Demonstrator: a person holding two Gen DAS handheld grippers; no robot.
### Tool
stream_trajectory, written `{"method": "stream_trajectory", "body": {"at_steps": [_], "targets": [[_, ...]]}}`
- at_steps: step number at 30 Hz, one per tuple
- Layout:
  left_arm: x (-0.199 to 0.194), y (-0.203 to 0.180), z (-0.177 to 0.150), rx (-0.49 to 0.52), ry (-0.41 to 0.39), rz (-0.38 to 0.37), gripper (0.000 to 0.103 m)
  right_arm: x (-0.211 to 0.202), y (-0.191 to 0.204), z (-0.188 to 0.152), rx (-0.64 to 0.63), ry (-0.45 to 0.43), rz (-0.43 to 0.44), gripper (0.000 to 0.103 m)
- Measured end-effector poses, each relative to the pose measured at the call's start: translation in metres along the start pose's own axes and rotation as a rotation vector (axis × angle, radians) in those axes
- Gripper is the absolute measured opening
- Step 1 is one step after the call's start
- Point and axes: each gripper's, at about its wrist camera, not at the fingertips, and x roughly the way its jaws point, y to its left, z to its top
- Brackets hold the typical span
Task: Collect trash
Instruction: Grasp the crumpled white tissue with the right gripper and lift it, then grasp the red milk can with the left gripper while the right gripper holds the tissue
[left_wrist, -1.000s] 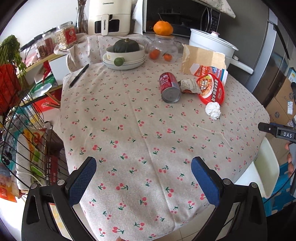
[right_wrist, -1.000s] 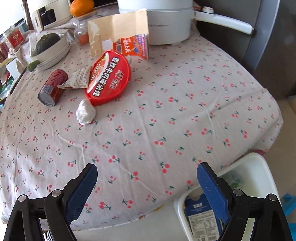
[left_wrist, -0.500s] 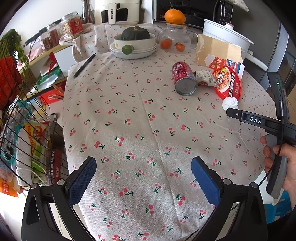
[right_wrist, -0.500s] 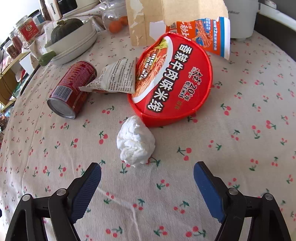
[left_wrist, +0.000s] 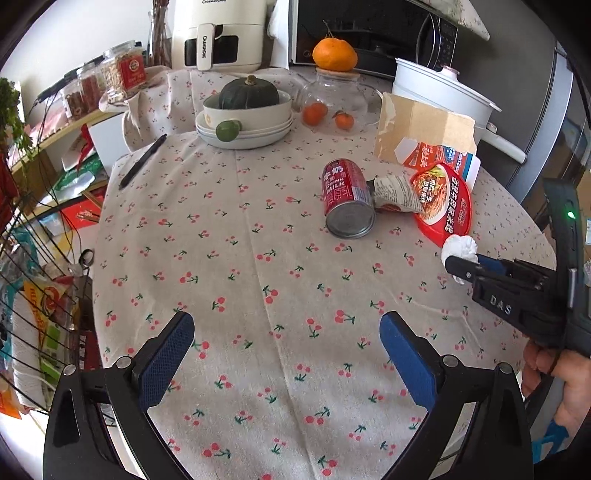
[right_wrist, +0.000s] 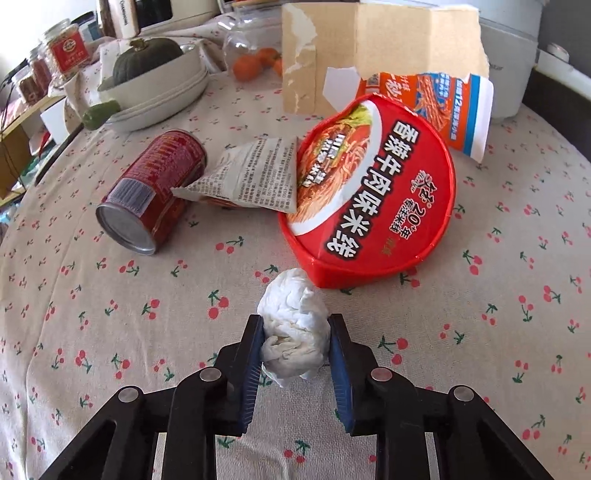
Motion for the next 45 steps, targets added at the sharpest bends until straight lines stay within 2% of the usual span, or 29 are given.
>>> {"method": "stream_trajectory", "body": {"at_steps": [5, 7, 12, 16, 17, 19, 20, 23, 30, 33, 35, 40, 45], "targets": [[0.038, -0.019, 0.025, 0.004, -0.022, -0.062, 0.092, -0.032, -0.011, -0.007, -0.040, 0.022, 0.025, 0.030], [0.054, -0.027, 0.033, 0.003, -0.013, -0.083, 0.085, -0.045, -0.017, -0.012, -0.073, 0.024, 0.018, 0.030], [0.073, -0.044, 0.053, 0.028, -0.043, -0.098, 0.082, -0.066, -0.043, -0.025, -0.095, 0.029, -0.013, 0.031], [0.088, -0.045, 0.062, -0.047, -0.039, -0.126, 0.081, -0.073, -0.070, -0.032, -0.056, 0.045, -0.052, 0.031], [0.093, -0.045, 0.064, -0.060, -0.029, -0.125, 0.078, -0.074, -0.077, -0.033, -0.044, 0.051, -0.061, 0.031], [0.099, -0.044, 0.066, -0.088, -0.014, -0.128, 0.060, -0.074, -0.090, -0.036, -0.022, 0.062, -0.077, 0.031], [0.102, -0.043, 0.066, -0.104, -0.005, -0.129, 0.055, -0.074, -0.095, -0.037, -0.015, 0.066, -0.085, 0.031], [0.101, -0.040, 0.064, -0.133, 0.004, -0.128, 0.054, -0.079, -0.108, -0.040, -0.010, 0.068, -0.101, 0.031], [0.072, -0.042, 0.052, -0.085, 0.042, -0.061, 0.054, -0.090, -0.120, -0.046, -0.001, 0.067, -0.133, 0.031], [0.049, -0.037, 0.045, -0.082, 0.055, -0.040, 0.054, -0.101, -0.122, -0.048, 0.002, 0.037, -0.139, 0.031], [0.030, -0.033, 0.041, -0.080, 0.048, -0.048, 0.054, -0.109, -0.126, -0.050, 0.016, 0.025, -0.153, 0.031], [-0.018, -0.025, 0.025, -0.062, 0.030, -0.061, 0.054, -0.130, -0.141, -0.058, 0.131, 0.009, -0.118, 0.031], [-0.053, -0.028, -0.004, -0.051, 0.083, -0.152, 0.054, -0.144, -0.158, -0.067, 0.185, 0.005, -0.116, 0.031]]}}
